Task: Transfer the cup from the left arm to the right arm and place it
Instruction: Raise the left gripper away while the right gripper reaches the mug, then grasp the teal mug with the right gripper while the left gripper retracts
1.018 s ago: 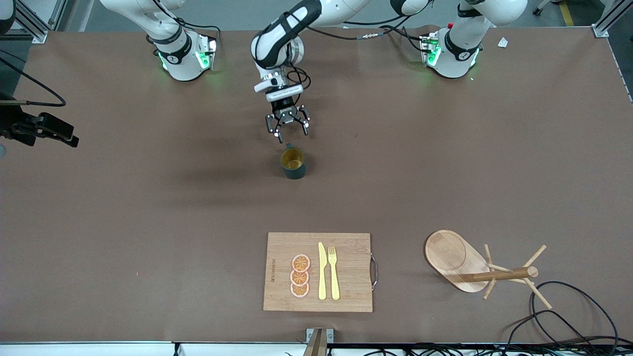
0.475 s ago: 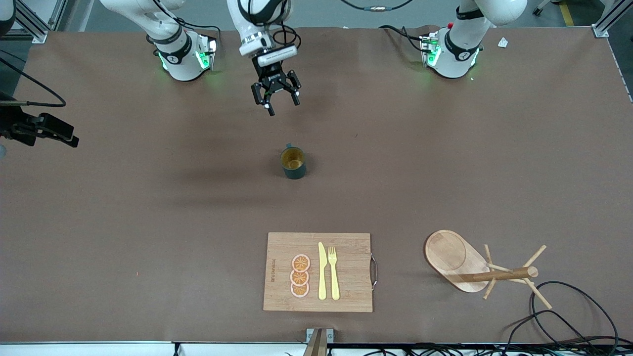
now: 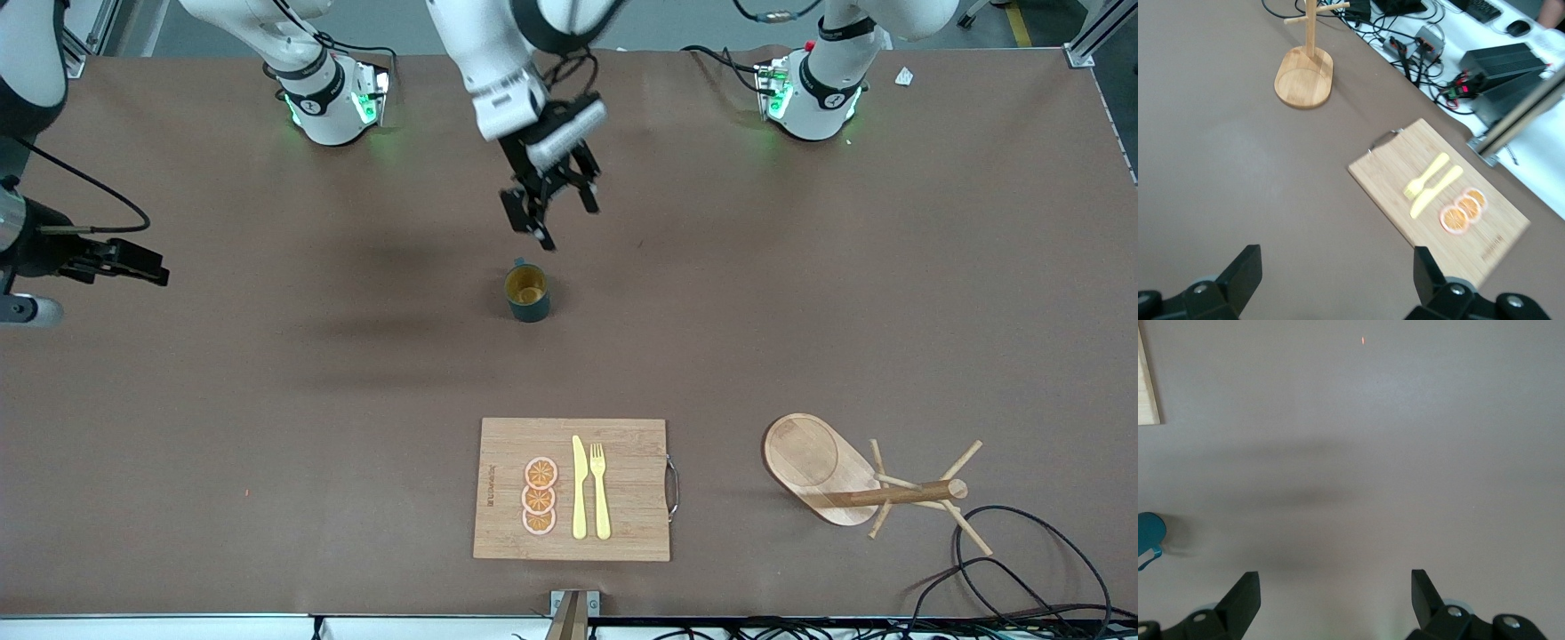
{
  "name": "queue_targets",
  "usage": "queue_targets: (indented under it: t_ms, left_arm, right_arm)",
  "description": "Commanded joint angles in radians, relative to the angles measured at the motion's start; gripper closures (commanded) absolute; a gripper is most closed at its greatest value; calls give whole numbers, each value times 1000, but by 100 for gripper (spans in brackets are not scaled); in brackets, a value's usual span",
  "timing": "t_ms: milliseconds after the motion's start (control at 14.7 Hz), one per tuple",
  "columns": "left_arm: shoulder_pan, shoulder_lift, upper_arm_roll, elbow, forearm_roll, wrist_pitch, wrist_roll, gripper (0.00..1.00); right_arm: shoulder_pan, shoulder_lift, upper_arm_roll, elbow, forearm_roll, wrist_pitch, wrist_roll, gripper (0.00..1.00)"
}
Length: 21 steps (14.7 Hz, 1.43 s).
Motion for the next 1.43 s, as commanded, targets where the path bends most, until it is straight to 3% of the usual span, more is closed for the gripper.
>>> queue_targets:
  t_ms: [0,407,814,1154,1357]
  left_arm:
    - [125,-6,-9,-27,-35,48,149,0]
    - [341,-8,-13,-26,-80,108,410,0]
    - [528,-9,-18,-10,-190,220,603,0]
    - [633,-9,-20,11,-199,230,860,0]
    - [697,-22,-21,19,-270,230,1028,0]
  right_arm:
    - [22,-6,7,-33,9,12,12,0]
    - [246,127,6,-40,45,126,315,0]
    - [457,273,6,-38,183,322,665,0]
    - [590,354,6,-53,233,416,856,0]
    - [669,411,6,-72,238,525,942,0]
